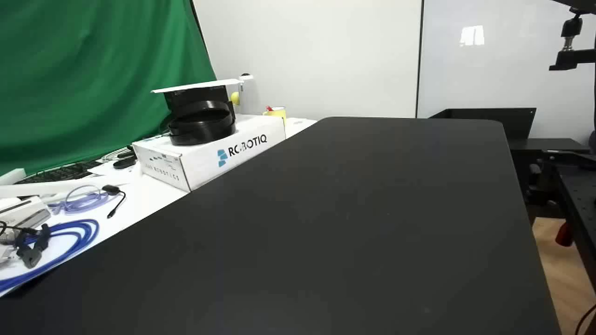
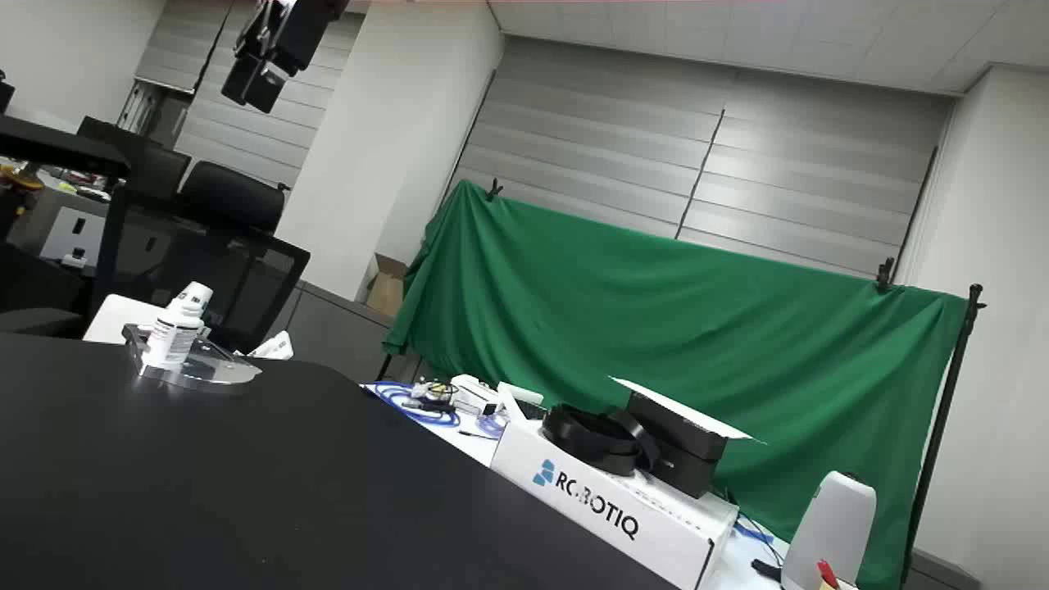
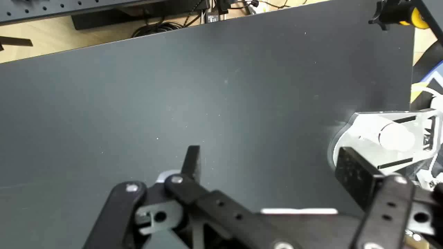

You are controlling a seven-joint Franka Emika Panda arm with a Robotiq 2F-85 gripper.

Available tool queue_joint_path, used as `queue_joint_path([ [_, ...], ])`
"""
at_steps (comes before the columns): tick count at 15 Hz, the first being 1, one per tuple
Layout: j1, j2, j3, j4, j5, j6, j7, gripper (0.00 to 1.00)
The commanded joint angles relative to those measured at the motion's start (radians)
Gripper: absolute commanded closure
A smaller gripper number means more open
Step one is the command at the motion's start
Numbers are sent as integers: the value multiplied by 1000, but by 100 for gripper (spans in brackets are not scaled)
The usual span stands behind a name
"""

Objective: Put the white bottle on the table

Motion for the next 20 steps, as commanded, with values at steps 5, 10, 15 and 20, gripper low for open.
queue_joint_path([
  [5, -4, 1, 3, 3, 1, 0, -2, 0],
  [10, -4, 1, 3, 3, 1, 0, -2, 0],
  [15, -22, 166, 18, 85, -73, 114, -56, 0],
  [20, -13, 458, 38, 258, -179, 257, -90, 0],
])
